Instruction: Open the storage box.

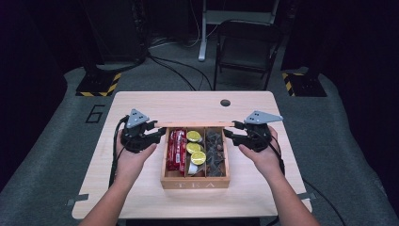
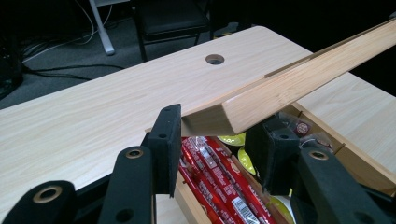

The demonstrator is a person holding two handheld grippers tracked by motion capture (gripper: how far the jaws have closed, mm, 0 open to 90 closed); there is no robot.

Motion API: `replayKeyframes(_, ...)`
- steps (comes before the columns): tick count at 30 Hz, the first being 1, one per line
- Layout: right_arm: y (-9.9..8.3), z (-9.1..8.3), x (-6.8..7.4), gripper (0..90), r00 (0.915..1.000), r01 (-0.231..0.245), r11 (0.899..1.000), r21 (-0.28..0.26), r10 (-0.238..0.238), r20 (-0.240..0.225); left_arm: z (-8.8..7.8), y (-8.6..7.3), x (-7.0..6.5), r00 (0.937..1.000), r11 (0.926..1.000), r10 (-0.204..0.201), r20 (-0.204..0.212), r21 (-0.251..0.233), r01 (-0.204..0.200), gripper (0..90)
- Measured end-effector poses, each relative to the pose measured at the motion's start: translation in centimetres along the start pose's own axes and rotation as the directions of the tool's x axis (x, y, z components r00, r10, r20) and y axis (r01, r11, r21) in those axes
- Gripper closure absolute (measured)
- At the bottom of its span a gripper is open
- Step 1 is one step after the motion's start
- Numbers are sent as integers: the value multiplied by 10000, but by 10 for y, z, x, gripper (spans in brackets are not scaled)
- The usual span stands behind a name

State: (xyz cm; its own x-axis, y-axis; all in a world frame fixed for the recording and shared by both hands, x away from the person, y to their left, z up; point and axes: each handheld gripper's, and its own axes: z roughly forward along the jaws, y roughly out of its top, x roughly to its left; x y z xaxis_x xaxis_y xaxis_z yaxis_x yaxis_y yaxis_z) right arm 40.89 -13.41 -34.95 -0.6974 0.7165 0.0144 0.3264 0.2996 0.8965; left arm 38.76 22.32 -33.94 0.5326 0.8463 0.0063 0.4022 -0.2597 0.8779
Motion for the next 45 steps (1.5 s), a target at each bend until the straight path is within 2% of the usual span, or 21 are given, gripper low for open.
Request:
replayKeyframes(1, -1, -2, 1, 509, 9999, -85, 10000, 43, 85, -59, 0, -2, -1, 10000, 10000, 53, -19, -29, -53, 563)
replayKeyframes(8, -12, -13, 7, 548, 9989, 347, 9992, 202, -340, -337, -4, -18, -4, 9995, 9995, 235, 213, -194, -231, 563)
replayKeyframes(13, -19, -21, 14, 600, 9989, 290, 9994, 198, -282, -379, -7, -30, -10, 9990, 9989, 439, 110, -173, -437, 565)
replayKeyframes(14, -21, -23, 14, 612, 9982, 399, 9990, 216, -388, -460, -8, -32, -11, 9988, 9988, 475, 100, -147, -473, 565)
replayKeyframes(18, -27, -28, 18, 637, 9984, 232, 9996, 143, -224, -520, -9, -41, -14, 9985, 9983, 540, 94, -203, -538, 564)
replayKeyframes(22, -31, -31, 20, 641, 9973, 195, 9996, 195, -181, -707, -10, -46, -16, 9979, 9979, 638, 130, -110, -637, 563)
replayKeyframes(28, -38, -32, 24, 638, 9975, 77, 9996, 270, -58, -701, -11, -54, -19, 9971, 9973, 729, 197, -100, -727, 558)
replayKeyframes(45, -65, -29, 31, 615, 9958, 76, 9995, 317, -47, -914, -12, -82, -24, 9971, 9980, 629, 439, -133, -623, 552)
